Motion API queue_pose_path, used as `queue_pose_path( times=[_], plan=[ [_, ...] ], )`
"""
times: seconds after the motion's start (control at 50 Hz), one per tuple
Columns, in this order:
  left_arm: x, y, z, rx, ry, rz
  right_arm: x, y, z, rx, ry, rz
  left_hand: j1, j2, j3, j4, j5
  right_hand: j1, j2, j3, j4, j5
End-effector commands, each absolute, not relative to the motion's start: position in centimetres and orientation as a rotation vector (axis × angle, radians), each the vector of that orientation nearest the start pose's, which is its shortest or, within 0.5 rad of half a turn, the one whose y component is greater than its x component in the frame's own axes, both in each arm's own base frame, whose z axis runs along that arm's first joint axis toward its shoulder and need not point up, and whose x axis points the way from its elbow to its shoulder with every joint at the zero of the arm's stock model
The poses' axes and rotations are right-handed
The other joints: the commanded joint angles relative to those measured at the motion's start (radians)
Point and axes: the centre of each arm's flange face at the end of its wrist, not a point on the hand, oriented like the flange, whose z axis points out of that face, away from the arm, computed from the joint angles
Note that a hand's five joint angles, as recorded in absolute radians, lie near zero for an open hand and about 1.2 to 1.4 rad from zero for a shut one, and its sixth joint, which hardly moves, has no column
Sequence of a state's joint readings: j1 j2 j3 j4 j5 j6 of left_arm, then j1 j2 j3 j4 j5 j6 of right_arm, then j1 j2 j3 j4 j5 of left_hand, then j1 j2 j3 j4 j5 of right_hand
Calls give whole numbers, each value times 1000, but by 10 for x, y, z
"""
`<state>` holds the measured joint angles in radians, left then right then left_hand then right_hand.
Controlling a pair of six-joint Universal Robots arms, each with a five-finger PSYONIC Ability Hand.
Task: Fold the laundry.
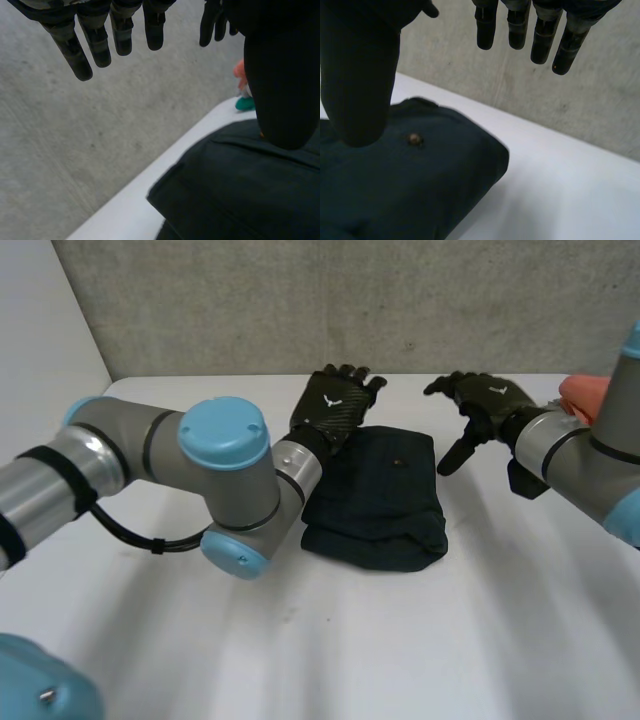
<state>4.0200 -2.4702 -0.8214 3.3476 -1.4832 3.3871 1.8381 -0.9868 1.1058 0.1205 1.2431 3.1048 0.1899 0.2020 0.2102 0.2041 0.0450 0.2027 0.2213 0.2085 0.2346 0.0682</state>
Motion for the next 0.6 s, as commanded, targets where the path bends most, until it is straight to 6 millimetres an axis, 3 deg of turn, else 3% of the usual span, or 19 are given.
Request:
queue_pose_path(
  times=[0.02, 0.24, 0.42, 0.6],
  plan=[
    [-434, -299, 162, 1342, 2301, -2321, 270, -365, 198, -610, 2165, -1565, 32, 20, 12, 18, 3, -28, -47, -34, -60, -68],
    [-424, -306, 131, 1320, 2417, -2128, 282, -366, 154, -659, 2236, -1433, 120, 108, 100, 106, 91, -28, -47, -34, -60, -68],
    [-413, -309, 118, 1323, 2454, -2001, 288, -366, 127, -870, 2282, -1431, 118, 105, 97, 103, 88, -28, -47, -34, -60, -68],
    [-410, -305, 105, 1425, 2376, -1915, 284, -370, 122, -978, 2336, -1492, 100, 88, 80, 86, 70, -28, -47, -34, -60, -68]
  ],
)
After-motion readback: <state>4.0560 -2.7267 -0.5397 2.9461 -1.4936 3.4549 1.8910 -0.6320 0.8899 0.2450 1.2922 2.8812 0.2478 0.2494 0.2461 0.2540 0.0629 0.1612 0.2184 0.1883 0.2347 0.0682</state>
